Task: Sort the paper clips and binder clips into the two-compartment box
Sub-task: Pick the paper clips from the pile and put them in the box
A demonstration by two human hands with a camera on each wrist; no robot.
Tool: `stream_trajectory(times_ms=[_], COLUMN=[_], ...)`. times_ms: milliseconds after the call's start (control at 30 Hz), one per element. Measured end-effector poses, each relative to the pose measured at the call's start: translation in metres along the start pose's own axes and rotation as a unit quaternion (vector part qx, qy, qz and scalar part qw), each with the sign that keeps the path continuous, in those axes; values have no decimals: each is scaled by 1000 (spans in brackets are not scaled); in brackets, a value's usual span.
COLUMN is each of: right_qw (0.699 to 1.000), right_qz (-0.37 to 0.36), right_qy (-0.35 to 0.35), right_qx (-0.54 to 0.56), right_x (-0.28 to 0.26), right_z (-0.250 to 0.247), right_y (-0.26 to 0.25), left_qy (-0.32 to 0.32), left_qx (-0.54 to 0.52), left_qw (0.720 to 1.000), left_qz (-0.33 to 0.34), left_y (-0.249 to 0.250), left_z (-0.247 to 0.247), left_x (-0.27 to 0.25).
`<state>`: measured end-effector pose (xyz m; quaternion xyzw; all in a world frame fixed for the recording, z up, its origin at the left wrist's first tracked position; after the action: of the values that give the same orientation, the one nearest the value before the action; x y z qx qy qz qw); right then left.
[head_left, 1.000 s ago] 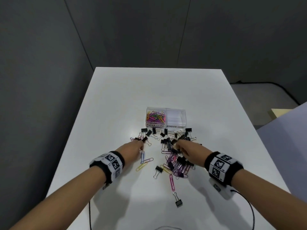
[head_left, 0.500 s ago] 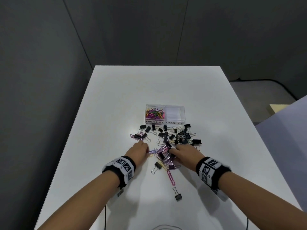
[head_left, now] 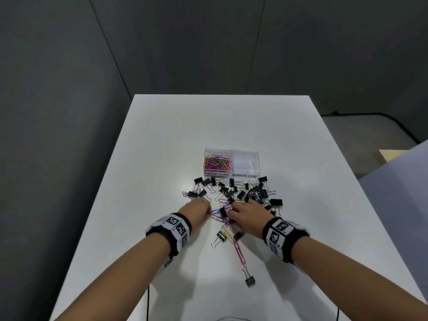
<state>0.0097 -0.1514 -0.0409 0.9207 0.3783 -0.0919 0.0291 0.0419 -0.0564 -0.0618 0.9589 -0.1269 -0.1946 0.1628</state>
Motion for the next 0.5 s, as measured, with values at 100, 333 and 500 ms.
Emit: stream_trajectory(times_ms=[100,333,500], right_qw=[1000,977,954], right_qz=[-8,99,189], right_qy=[6,42,35], right_qx=[20,184,228], right_x=[4,7,6], right_z=[-2,-31,-34], right_y=[-2,21,49], left_qy=[-10,-10,3], left_qx=[11,-37,-94], left_qw=[1000,999,996], left_qz=[6,11,1], left_y=[1,-4,-8], left_z=[-1,-12,-17], left_x=[-1,-3,-2])
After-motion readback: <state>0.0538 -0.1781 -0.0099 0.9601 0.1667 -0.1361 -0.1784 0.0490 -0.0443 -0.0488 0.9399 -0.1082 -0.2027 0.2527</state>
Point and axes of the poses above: each hand's wrist, its own x-axis towards the middle knuckle, its own z-axis out of the palm, y = z × x, the point moved 10 cm from there along x, towards the middle knuckle, and after that the axes turned 4 degrees about y, right-handed, at the moved point
